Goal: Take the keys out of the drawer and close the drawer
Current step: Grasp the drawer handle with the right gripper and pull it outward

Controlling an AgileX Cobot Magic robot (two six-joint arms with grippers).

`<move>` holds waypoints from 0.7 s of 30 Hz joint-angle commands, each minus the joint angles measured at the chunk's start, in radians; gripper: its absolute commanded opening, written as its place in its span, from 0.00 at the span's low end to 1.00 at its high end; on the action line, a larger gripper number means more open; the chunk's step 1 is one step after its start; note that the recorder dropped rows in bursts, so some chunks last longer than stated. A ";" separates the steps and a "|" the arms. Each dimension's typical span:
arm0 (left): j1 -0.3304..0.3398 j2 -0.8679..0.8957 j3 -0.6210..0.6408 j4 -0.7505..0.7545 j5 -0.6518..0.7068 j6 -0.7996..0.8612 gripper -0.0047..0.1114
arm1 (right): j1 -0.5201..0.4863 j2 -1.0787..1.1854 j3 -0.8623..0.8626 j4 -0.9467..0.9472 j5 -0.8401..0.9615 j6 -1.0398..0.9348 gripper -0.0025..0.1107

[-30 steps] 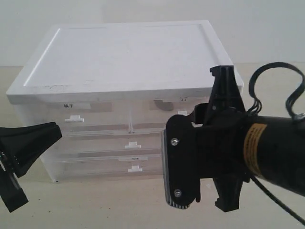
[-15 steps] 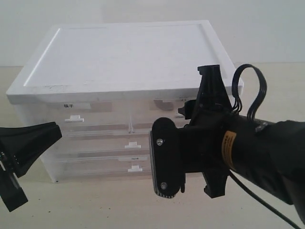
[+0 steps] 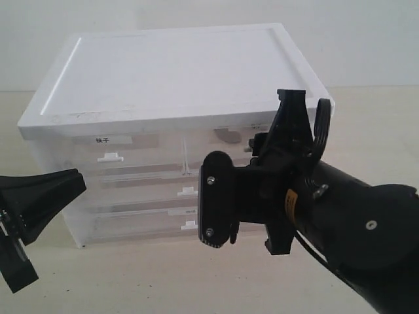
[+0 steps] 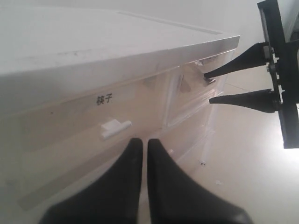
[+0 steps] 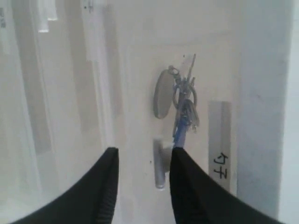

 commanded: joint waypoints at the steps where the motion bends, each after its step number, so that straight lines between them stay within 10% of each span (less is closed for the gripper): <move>1: -0.004 0.003 0.004 0.006 -0.011 -0.009 0.08 | -0.006 0.000 0.002 -0.008 0.009 0.039 0.04; 21: -0.004 0.003 0.004 0.000 -0.011 -0.002 0.08 | 0.154 -0.184 0.002 0.360 0.070 -0.111 0.02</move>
